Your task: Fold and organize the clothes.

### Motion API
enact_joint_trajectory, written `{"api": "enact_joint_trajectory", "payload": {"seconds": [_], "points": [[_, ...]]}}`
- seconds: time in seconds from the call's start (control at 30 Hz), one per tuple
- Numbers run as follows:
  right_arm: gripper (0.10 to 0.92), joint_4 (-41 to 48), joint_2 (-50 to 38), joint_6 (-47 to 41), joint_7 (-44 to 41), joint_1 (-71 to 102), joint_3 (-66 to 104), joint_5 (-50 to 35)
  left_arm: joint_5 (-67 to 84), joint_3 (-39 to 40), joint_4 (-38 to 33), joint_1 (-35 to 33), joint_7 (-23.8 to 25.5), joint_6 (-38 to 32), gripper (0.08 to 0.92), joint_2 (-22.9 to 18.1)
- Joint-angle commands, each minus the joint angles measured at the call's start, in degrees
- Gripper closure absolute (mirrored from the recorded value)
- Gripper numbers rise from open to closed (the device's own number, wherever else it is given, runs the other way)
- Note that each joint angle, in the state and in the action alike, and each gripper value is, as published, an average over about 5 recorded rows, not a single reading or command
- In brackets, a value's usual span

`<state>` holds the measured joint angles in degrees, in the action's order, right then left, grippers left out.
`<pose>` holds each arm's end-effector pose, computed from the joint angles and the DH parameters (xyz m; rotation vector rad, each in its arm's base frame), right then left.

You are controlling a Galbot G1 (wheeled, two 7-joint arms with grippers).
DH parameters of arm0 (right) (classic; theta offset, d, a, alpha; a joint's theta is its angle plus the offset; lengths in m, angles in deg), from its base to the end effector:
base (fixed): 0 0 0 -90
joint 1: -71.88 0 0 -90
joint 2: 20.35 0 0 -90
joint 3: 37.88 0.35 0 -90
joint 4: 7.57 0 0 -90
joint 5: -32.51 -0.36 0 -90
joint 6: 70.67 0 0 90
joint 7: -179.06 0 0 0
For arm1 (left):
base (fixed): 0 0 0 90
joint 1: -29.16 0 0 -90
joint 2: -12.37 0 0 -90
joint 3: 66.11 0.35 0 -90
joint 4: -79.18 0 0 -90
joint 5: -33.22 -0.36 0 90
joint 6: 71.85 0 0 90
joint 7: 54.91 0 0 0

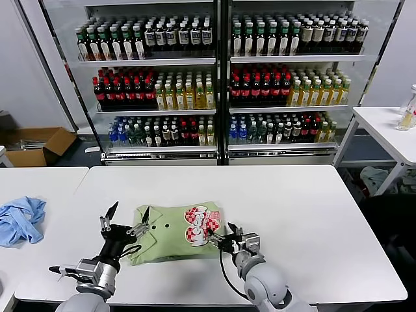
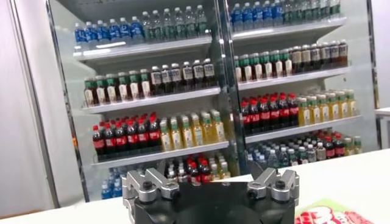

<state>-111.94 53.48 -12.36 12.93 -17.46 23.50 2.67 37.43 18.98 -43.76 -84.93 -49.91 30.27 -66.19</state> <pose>0.3027 0.0878 -0.3004 0.5129 -2.5713 -0.0980 0.2152 0.0559 -0.2562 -0.1510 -3.0740 -0.2198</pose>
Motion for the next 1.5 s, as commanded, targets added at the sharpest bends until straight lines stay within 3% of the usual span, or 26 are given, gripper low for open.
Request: {"api": "enact_joint_trajectory", "payload": {"seconds": [0.03, 0.5, 0.7, 1.0, 1.27, 1.5], "points": [[0.353, 4.79, 1.83, -0.45, 0.63, -3.56, -2.45, -2.59, -0.74, -1.97, -0.12, -1.55, 0.85, -1.16, 0.177, 0.74], [0.778, 1.20, 0.52, 1.22, -1.12, -1.92, 0.27, -1.15, -0.88, -1.48, 1.26, -0.76, 1.45, -2.06, 0.177, 0.66], [0.892, -5.89, -5.29, 1.50, -2.83, 1.40, 6.36, 1.84, -2.48, -1.32, 2.97, 0.14, 1.88, -4.72, 0.177, 0.79], [0.893, -11.25, -14.47, 1.36, -8.48, 8.07, 18.44, 5.23, -3.28, 0.58, 5.03, 2.07, 2.81, -6.05, 0.177, -0.15], [0.886, -10.29, -13.01, 3.20, -6.83, 10.20, 18.08, 10.96, -3.80, 1.13, 5.92, 2.61, 3.34, -7.45, 0.177, -0.29], [0.715, -11.96, -12.84, 5.40, -5.74, 11.05, 19.49, 12.06, -4.27, 0.93, 6.81, 3.10, 3.43, -8.99, 0.177, 0.17]]}}
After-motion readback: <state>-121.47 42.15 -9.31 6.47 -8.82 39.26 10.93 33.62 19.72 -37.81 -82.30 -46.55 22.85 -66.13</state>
